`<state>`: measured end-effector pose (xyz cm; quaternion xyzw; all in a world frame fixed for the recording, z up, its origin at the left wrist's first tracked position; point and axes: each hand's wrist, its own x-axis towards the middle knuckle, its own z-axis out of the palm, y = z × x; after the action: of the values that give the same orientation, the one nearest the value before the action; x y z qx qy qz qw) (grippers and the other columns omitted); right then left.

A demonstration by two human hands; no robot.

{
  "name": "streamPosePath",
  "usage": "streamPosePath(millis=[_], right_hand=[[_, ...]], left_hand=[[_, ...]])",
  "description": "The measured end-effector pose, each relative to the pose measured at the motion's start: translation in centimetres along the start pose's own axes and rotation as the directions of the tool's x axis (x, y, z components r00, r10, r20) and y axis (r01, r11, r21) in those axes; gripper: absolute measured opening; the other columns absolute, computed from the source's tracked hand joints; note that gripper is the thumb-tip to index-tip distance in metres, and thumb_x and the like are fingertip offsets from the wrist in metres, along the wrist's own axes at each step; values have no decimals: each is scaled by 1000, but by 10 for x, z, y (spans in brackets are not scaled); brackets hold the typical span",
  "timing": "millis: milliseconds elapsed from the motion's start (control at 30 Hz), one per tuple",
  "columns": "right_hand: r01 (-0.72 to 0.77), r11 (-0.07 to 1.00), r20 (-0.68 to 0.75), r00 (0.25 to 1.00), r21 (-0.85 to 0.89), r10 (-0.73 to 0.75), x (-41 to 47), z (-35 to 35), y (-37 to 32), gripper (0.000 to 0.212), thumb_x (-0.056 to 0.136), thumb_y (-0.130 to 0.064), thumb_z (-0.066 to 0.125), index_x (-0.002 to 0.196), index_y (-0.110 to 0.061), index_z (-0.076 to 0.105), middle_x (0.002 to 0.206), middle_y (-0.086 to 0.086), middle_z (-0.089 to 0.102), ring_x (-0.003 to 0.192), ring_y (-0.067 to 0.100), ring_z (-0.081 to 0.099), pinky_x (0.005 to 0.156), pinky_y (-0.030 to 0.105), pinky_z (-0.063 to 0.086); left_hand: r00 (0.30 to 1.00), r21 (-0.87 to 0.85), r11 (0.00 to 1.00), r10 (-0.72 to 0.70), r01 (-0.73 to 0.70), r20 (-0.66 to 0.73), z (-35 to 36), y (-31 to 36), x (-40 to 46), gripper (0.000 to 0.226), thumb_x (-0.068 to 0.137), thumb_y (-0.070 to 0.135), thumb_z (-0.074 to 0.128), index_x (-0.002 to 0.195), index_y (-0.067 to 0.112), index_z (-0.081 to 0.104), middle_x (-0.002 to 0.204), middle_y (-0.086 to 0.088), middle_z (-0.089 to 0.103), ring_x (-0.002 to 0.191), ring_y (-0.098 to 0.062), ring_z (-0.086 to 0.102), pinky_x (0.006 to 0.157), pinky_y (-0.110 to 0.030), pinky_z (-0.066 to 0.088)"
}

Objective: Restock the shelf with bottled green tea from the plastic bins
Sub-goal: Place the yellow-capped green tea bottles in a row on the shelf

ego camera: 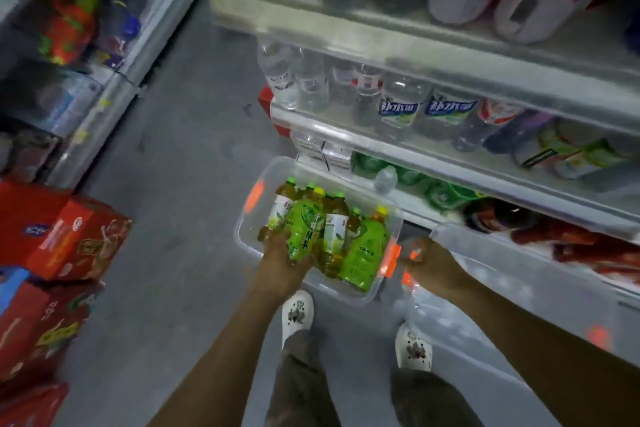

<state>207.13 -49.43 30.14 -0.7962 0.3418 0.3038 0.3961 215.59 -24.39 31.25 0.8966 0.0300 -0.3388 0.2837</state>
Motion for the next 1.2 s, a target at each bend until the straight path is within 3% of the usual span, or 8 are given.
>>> streamPosePath(millis=[167, 333, 467, 567, 733, 900, 1067, 1200], right_hand=[[-205, 974, 18, 979, 97, 205, 46, 80, -14, 57, 90, -29, 67, 134, -3, 42, 107, 13, 64, 91, 32, 65, 75, 34, 48], [-378, 908, -95, 912, 180, 398, 93, 145, -26, 74, 85, -38, 67, 140, -1, 34, 132, 22, 52, 120, 39, 53, 96, 42, 47], [-519, 843, -252, 805, 139, 537, 114, 175, -47, 94, 81, -45, 72, 143, 5, 23, 138, 28, 38, 128, 43, 39, 104, 44, 37], [-581, 813, -392, 739, 39, 547, 126, 193, -54, 104, 77, -55, 73, 141, 9, 22, 133, 29, 40, 120, 42, 43, 99, 45, 42], [-615, 775, -482, 727, -143, 488, 137, 215, -49, 100, 83, -51, 67, 142, 13, 18, 127, 29, 47, 110, 41, 54, 88, 40, 50], [-529, 848, -463, 745, 27, 480, 145, 204, -42, 107, 73, -53, 77, 141, 6, 20, 127, 26, 46, 112, 41, 51, 93, 45, 45], [-492, 851, -394, 757, 181, 522, 150, 192, -37, 96, 71, -43, 81, 137, -1, 25, 129, 21, 44, 119, 40, 48, 95, 45, 43], [-432, 825, -214, 824, 364, 525, 134, 176, -33, 92, 71, -36, 83, 137, -2, 29, 137, 19, 42, 128, 38, 42, 105, 44, 40]], left_hand=[[988, 94, 995, -32, 18, 151, 5, -44, 78, 77, 89, 32, 75, 150, 8, 36, 150, -15, 39, 133, -32, 48, 107, -47, 44], [979, 193, 981, -39, 0, 199, 11, -72, 143, 60, 82, 31, 75, 134, 10, 53, 126, -6, 57, 120, -24, 53, 101, -37, 47], [974, 235, 972, -71, 19, 215, 26, -83, 176, 84, 85, 35, 75, 152, 12, 31, 143, -15, 42, 135, -34, 40, 111, -45, 36], [969, 198, 979, -90, 44, 229, 40, -85, 188, 103, 82, 38, 79, 157, 10, 14, 153, -18, 30, 142, -37, 30, 116, -50, 31], [973, 168, 984, -97, 62, 211, 62, -88, 202, 122, 73, 48, 84, 156, 10, 4, 153, -20, 26, 142, -40, 30, 112, -57, 38], [980, 165, 985, -87, 58, 179, 70, -94, 208, 130, 65, 57, 86, 157, 13, 5, 155, -18, 27, 142, -40, 34, 107, -59, 43], [976, 131, 989, -87, 62, 197, 79, -122, 230, 132, 26, 94, 68, 138, 38, 24, 135, -12, 50, 102, -44, 67, 76, -57, 60], [968, 176, 982, -102, 63, 228, 50, -88, 210, 118, 55, 71, 82, 147, 22, 25, 132, -11, 60, 109, -37, 66, 92, -53, 56]])
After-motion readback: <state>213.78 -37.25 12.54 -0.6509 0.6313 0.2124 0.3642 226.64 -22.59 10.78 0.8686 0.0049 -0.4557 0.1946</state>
